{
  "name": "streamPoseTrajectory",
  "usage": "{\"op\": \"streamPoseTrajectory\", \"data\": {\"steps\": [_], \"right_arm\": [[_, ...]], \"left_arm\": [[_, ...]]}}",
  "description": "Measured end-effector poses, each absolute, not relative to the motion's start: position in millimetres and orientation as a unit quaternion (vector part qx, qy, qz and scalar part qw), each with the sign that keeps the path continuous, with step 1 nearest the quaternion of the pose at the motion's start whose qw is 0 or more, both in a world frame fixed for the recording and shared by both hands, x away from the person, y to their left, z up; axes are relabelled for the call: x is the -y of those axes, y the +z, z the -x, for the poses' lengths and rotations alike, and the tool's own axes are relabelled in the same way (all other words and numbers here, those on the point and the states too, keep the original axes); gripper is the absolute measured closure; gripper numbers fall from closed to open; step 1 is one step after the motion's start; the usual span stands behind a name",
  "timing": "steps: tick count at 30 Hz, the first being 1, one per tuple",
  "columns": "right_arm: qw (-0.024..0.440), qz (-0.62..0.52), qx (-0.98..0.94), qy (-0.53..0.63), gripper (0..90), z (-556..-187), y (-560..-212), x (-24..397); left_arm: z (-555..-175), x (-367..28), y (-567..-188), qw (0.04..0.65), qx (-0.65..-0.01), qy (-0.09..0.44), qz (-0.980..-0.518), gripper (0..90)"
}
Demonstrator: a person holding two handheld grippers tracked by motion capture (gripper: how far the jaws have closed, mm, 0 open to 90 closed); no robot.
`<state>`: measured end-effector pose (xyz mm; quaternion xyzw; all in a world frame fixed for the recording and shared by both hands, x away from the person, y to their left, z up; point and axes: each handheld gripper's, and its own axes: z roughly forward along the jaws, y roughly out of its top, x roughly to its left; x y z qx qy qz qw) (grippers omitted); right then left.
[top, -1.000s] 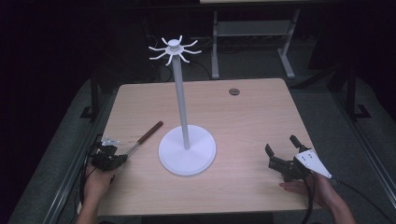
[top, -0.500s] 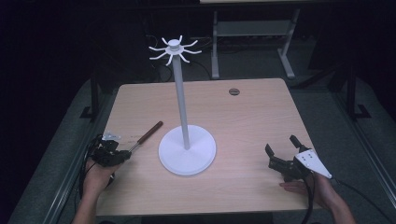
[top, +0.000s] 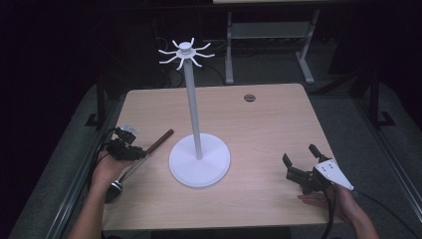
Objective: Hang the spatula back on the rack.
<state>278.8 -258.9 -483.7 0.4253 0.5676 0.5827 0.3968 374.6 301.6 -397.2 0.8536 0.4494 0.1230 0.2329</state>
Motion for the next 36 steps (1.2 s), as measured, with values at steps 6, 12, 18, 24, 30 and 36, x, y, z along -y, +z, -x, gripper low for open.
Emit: {"op": "streamPoseTrajectory", "data": {"steps": [6,12,18,24,30,36], "right_arm": [[0.396,-0.426,-0.567,0.583,2.0,-279,-484,259],[0.396,-0.426,-0.567,0.583,2.0,-279,-484,259],[0.395,-0.426,-0.568,0.583,2.0,-279,-484,259],[0.396,-0.425,-0.568,0.583,2.1,-279,-484,259],[0.395,-0.426,-0.568,0.584,2.0,-279,-484,259],[0.395,-0.426,-0.568,0.584,2.0,-279,-484,259]], "left_arm": [[-390,-293,-389,0.223,-0.446,0.107,-0.86,66.2],[-407,-289,-384,0.196,-0.437,0.086,-0.873,65.4],[-423,-282,-387,0.182,-0.428,0.07,-0.883,63.8],[-436,-276,-398,0.158,-0.427,0.052,-0.889,63.1],[-447,-272,-411,0.119,-0.419,0.037,-0.899,63.2],[-452,-273,-420,0.104,-0.415,0.032,-0.903,63.2]]}}
